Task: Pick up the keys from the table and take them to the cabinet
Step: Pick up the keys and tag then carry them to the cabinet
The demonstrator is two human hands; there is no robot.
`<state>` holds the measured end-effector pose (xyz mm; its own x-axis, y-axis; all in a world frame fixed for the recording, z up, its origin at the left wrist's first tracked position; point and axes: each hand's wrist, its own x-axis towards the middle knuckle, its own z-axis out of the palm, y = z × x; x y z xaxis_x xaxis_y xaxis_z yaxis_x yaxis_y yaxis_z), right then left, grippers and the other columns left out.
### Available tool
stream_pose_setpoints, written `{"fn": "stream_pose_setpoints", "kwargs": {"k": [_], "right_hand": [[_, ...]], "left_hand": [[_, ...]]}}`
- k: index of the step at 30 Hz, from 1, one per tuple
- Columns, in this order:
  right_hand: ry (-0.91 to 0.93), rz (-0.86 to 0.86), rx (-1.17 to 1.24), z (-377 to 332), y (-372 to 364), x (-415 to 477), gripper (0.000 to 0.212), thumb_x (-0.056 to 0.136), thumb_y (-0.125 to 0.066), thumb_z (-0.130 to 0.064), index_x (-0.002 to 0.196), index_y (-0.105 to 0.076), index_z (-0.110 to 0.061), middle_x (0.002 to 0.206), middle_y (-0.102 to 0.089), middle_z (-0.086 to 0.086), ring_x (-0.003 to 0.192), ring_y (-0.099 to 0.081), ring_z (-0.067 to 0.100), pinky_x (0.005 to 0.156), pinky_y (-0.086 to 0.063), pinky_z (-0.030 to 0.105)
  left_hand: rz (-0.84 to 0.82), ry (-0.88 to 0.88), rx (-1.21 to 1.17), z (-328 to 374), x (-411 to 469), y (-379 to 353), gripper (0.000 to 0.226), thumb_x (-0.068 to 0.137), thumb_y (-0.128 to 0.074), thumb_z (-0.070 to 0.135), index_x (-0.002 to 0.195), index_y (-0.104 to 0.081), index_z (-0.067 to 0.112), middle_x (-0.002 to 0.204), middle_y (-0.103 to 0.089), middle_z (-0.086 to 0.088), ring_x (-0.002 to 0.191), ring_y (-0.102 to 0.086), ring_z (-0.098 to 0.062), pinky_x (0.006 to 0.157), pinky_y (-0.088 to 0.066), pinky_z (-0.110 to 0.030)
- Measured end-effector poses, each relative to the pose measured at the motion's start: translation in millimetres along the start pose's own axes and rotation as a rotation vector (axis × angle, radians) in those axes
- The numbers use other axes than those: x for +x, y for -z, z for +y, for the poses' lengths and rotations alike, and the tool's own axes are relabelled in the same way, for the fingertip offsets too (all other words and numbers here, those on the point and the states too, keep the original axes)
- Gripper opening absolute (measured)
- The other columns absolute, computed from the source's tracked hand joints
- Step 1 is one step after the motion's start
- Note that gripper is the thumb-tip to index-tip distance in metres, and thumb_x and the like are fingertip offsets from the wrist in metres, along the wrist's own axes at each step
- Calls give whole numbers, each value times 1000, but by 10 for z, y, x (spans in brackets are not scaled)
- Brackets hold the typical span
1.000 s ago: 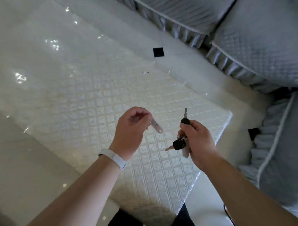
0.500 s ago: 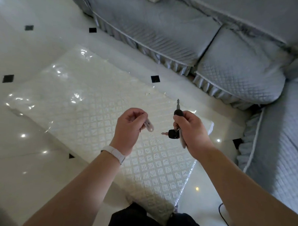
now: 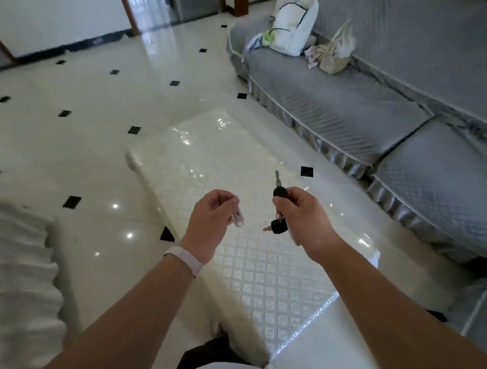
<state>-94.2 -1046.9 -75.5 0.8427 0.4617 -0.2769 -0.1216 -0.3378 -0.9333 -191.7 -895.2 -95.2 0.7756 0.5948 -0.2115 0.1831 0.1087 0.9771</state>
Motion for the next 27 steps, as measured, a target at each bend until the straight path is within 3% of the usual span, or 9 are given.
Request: {"fn": "stream_pose_setpoints", "kwargs": {"k": [6,9,12,18,23,27], "right_hand": [[70,-206,8,-70,-251,-399,11,92,-57,-18,86,-62,-11,70,-55,2,49,-52,3,44,-44,10],[116,-288,1,-190,-485,-585,11,92,-57,-17,84,-61,-11,69,-54,1,46,-50,0,43,-42,8],[160,-388,3,-324,-747,-745,11,92,-56,-16,83,-61,-11,70,-54,4,47,-51,3,44,-44,11],[174,-537,-11,-528,-1425,-989,11,93,-56,-14,88,-62,-5,72,-54,8,44,-54,0,43,-45,12],[166,-625,-72,-647,-2218,-1138,11,92,-56,-13,89,-62,-4,67,-54,2,40,-50,-3,40,-41,10],[163,-656,-126,-756,-3006,-1216,11,92,-57,-14,92,-62,-5,74,-58,11,55,-59,11,36,-39,12]], "left_hand": [[227,-54,-46,29,-757,364,11,89,-58,6,79,-60,11,55,-62,4,63,-53,-21,67,-45,-35],[322,-57,-80,47,-1049,678,6,89,-60,7,83,-61,9,58,-62,5,65,-55,-20,70,-47,-39],[434,-72,-117,93,-1279,983,7,90,-59,6,84,-61,8,60,-61,4,59,-56,-12,65,-49,-33],[596,-67,-126,30,-1635,1685,10,88,-62,11,79,-63,15,71,-60,-6,73,-55,-24,75,-48,-40],[725,-66,-166,-57,-1789,2393,15,90,-60,7,77,-61,14,63,-60,-1,67,-53,-20,71,-46,-38],[755,-40,-193,-179,-1830,3106,16,91,-59,9,76,-61,14,65,-59,0,68,-54,-18,72,-47,-37]]}}
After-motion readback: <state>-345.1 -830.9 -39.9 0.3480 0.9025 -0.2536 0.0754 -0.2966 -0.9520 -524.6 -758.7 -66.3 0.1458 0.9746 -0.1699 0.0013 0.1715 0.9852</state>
